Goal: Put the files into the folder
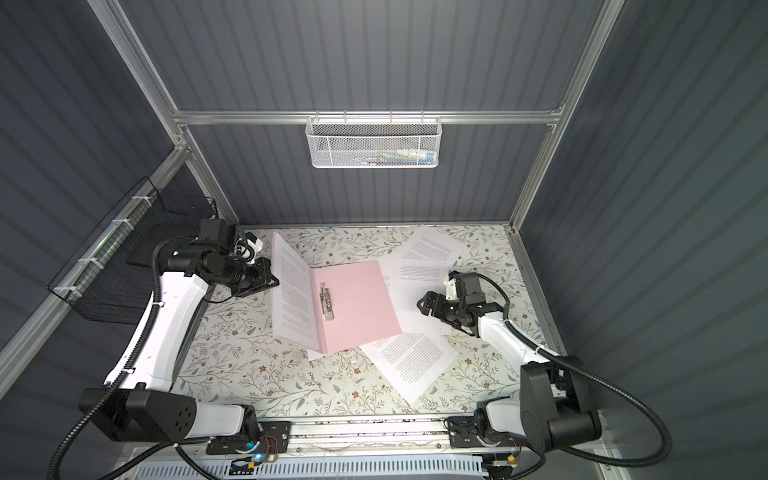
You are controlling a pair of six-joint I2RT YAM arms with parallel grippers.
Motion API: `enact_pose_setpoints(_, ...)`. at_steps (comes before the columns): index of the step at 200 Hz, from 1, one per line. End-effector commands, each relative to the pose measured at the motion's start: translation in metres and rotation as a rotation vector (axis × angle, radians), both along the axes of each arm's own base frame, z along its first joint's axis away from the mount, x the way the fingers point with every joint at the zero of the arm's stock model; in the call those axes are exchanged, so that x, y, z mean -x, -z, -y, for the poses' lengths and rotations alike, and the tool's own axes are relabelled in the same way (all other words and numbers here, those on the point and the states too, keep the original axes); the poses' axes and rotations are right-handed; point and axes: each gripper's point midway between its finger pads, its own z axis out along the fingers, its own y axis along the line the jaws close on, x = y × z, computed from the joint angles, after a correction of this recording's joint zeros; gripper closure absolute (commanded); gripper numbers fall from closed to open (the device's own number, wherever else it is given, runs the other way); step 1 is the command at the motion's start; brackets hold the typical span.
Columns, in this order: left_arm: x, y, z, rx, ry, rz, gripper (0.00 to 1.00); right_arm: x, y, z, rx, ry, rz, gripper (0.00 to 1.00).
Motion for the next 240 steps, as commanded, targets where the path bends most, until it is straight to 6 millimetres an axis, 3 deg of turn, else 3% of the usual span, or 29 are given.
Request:
enact_pose_setpoints(1,0.009,0.021,-0.029,-0.177,-0.011,-0.053,1.00,-0.003,0.002,-0.015,-0.029,-0.033,-0.014,0.08)
enact_pose_setpoints(42,0.007,0.059,-0.012,-0.171,0.058,-0.126,1.00,-0.013,0.010,-0.008,-0.052,0.022,-0.016,0.08)
enact_pose_setpoints(48,0.013,0.075,-0.011,-0.175,0.065,-0.173,1.00,-0.016,0.009,-0.006,-0.062,0.029,-0.013,0.08)
enact_pose_setpoints(75,0.018,0.101,-0.003,-0.178,0.093,-0.237,1.00,-0.024,0.006,0.006,-0.079,0.060,-0.012,0.08)
enact_pose_setpoints(117,0.008,0.125,0.033,-0.081,0.089,-0.253,1.00,-0.030,0.002,0.037,-0.042,0.137,-0.006,0.08)
enact_pose_setpoints(131,-0.005,0.130,0.043,-0.075,0.083,-0.227,1.00,-0.030,0.001,0.043,-0.029,0.140,-0.006,0.08)
enact_pose_setpoints(145,-0.013,0.133,0.048,-0.058,0.083,-0.218,1.00,-0.030,0.000,0.046,-0.022,0.144,0.000,0.08)
enact_pose_setpoints(177,-0.024,0.123,0.036,-0.137,0.064,-0.182,1.00,-0.028,0.001,0.044,-0.039,0.133,-0.003,0.07)
enact_pose_setpoints(209,-0.029,0.113,0.054,-0.021,0.101,-0.166,1.00,-0.031,-0.001,0.034,-0.096,0.090,0.015,0.10)
enact_pose_setpoints(240,-0.035,0.107,0.055,-0.016,0.092,-0.153,1.00,-0.031,-0.012,0.012,-0.189,0.012,0.050,0.29)
